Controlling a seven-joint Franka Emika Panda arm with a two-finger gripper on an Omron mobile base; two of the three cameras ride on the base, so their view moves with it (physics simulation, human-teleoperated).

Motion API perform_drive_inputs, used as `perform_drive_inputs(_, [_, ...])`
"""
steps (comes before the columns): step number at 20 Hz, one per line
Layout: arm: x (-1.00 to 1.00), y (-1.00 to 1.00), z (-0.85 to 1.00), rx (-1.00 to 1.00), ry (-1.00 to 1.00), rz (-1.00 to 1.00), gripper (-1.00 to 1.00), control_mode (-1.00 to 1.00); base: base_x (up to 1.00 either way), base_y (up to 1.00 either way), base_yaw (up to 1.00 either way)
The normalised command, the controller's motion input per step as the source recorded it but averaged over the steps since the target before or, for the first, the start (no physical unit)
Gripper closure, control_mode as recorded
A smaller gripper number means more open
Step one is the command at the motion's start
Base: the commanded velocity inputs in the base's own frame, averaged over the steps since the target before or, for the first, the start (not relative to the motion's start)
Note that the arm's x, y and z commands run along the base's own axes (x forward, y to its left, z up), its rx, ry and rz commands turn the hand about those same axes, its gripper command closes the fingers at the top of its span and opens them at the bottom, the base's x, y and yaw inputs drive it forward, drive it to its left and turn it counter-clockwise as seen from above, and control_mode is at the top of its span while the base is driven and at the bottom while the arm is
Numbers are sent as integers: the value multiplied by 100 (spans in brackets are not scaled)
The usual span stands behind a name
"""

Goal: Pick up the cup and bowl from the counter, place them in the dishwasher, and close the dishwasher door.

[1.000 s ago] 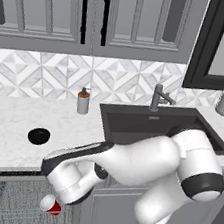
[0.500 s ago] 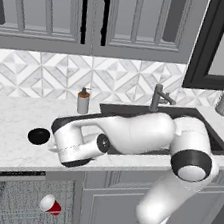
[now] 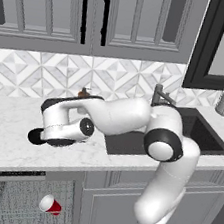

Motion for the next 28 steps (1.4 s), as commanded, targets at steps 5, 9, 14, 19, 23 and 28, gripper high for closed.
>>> perform_drive_inputs(5, [8,6,-16,-7,12,0,-100,-100,0,0,0])
perform_drive_inputs(9, [0,5,-13,-4,20,0,-100,-100,0,0,0])
perform_drive_inputs(14, [1,0,-9,0,14,0,-100,-100,0,0,0])
perform_drive_inputs(19, [15,3,-26,-1,3,0,-100,-100,0,0,0])
perform_drive_inputs(23, [14,15,0,-1,-1,0,-100,-100,0,0,0])
perform_drive_inputs(28, [-7,3,3,-4,-17,0,-100,-100,0,0,0])
